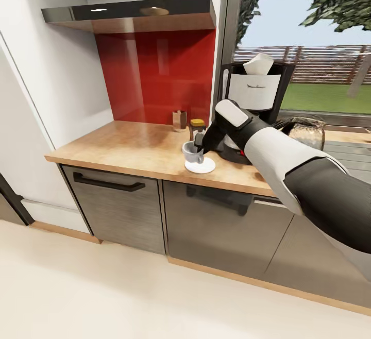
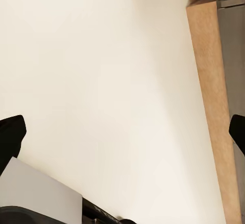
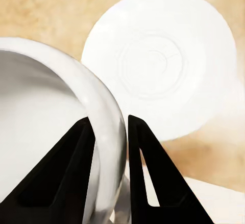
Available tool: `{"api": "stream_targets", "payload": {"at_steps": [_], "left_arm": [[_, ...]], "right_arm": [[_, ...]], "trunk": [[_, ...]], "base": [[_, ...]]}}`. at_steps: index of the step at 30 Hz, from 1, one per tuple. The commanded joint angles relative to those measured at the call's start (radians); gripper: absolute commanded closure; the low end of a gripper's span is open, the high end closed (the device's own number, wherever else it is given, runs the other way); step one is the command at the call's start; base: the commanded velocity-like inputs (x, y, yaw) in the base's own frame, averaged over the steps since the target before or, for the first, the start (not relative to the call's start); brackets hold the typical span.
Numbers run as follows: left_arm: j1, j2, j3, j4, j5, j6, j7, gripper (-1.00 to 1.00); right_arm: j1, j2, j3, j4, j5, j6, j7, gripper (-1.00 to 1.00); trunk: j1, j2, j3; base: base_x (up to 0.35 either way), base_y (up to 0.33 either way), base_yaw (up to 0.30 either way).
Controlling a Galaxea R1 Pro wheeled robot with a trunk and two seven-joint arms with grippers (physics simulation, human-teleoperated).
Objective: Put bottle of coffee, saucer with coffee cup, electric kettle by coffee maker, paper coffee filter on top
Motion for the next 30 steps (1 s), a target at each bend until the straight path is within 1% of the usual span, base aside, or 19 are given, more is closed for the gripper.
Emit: {"api": "stream_targets", "payload": {"at_steps": [1,5,8,19,30], "left_arm": [[0.000,0.000,-0.004,0.000,0.008,0.007,-0.004,-1.00],[0.000,0.000,-0.004,0.000,0.008,0.007,-0.004,-1.00],[0.000,0.000,-0.004,0.000,0.008,0.007,-0.004,-1.00],[0.000,0.000,-0.004,0.000,0.008,0.008,-0.004,-1.00],[0.000,0.000,-0.004,0.000,0.008,0.007,-0.004,-1.00]], "right_arm": [[-0.001,0.000,0.006,-0.001,-0.017,0.001,-0.014,1.00],[-0.001,-0.001,0.006,-0.002,-0.036,0.000,-0.031,1.00],[-0.001,-0.001,0.006,-0.002,-0.039,0.000,-0.034,1.00],[0.000,-0.001,0.008,-0.002,-0.041,-0.002,-0.037,1.00],[0.001,-0.002,0.009,-0.001,-0.041,-0.002,-0.038,1.00]], "trunk": [[0.000,0.000,-0.001],[0.000,0.000,-0.001],[0.000,0.000,-0.001],[0.000,0.000,-0.001],[0.000,0.000,-0.001]], "base": [[0.000,0.000,0.000],[0.000,0.000,0.000],[0.017,-0.007,0.000],[0.070,-0.063,0.000],[0.037,-0.016,0.000]]}}
